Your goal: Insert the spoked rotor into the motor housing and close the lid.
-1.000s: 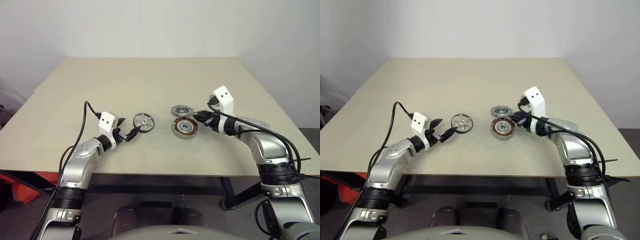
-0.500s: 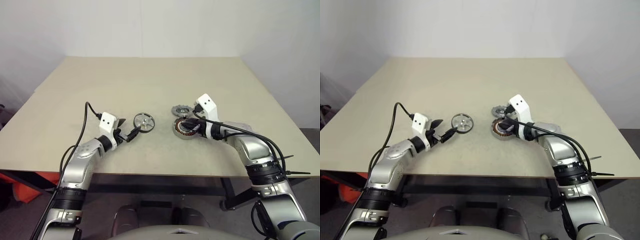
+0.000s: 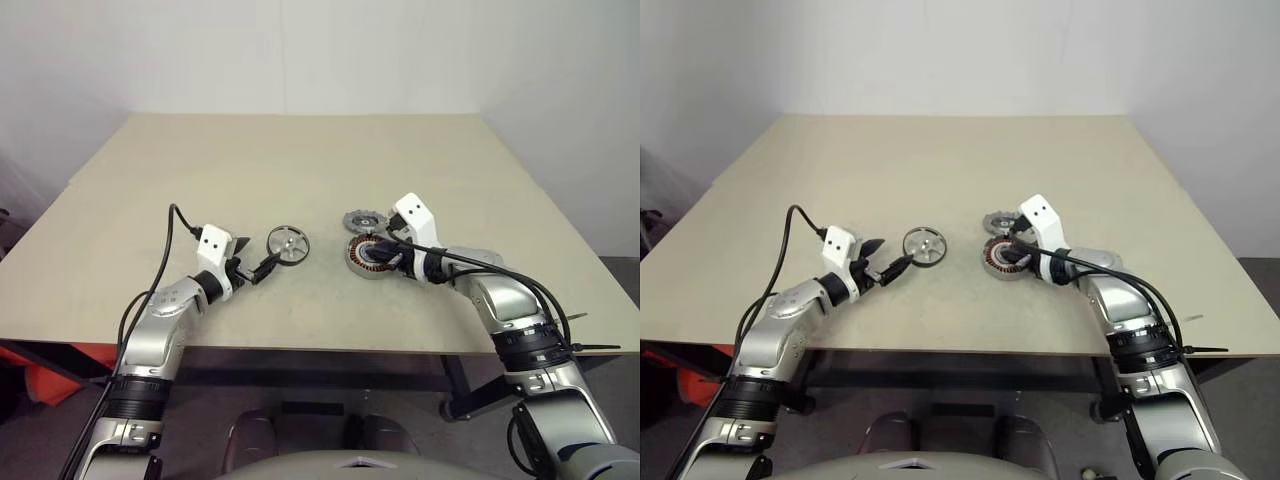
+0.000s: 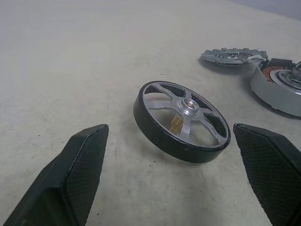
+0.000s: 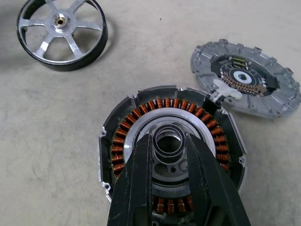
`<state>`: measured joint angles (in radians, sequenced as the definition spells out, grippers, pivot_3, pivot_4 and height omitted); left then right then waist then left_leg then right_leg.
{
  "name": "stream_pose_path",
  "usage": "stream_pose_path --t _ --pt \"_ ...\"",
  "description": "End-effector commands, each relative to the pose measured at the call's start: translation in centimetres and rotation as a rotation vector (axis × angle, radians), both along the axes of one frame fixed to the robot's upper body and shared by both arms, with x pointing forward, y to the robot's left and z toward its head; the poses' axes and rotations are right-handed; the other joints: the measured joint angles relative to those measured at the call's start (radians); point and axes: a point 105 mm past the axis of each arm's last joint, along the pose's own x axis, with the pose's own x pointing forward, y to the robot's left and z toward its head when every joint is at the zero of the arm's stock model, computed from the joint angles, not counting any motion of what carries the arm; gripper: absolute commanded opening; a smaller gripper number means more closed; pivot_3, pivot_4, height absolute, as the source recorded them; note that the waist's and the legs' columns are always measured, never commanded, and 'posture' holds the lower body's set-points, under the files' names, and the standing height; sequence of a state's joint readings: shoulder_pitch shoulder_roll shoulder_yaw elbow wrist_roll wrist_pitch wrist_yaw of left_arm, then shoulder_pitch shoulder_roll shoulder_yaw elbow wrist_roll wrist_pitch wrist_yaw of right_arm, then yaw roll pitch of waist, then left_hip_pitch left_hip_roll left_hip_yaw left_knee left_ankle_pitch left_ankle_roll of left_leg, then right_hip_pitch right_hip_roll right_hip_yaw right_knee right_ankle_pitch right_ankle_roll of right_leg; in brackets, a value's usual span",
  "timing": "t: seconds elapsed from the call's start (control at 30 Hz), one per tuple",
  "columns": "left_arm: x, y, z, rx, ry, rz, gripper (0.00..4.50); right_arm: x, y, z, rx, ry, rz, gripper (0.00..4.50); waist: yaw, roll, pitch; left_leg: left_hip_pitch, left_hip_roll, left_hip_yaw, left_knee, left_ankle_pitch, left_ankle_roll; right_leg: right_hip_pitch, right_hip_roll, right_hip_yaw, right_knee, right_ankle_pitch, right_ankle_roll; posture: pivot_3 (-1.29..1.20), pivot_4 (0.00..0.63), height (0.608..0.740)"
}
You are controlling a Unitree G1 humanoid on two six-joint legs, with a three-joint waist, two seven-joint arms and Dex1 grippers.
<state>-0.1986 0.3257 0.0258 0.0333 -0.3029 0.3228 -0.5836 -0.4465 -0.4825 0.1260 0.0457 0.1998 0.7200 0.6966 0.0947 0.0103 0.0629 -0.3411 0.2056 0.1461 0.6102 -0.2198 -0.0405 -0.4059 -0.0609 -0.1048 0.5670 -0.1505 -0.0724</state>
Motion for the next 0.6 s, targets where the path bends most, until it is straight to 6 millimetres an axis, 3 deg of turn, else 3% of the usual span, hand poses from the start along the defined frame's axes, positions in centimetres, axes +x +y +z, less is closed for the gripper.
stream_pose_path --t 0.03,0.6 --pt "0.28 0.09 1.74 0.01 -0.071 0.0 4.5 0.29 -0.5 0.9 -0.007 -0.043 -0.004 1.15 0.0 0.0 0.0 0.0 0.0 0.0 0.0 0.0 0.0 0.0 0.0 0.0 0.0 0.0 0.0 0.0 0.0 0.74" --pt "0.38 0.4 1.68 0.011 -0.071 0.014 4.5 0.3 -0.01 0.86 -0.004 -0.036 0.022 1.15 0.0 0.0 0.0 0.0 0.0 0.0 0.0 0.0 0.0 0.0 0.0 0.0 0.0 0.0 0.0 0.0 0.0 0.74"
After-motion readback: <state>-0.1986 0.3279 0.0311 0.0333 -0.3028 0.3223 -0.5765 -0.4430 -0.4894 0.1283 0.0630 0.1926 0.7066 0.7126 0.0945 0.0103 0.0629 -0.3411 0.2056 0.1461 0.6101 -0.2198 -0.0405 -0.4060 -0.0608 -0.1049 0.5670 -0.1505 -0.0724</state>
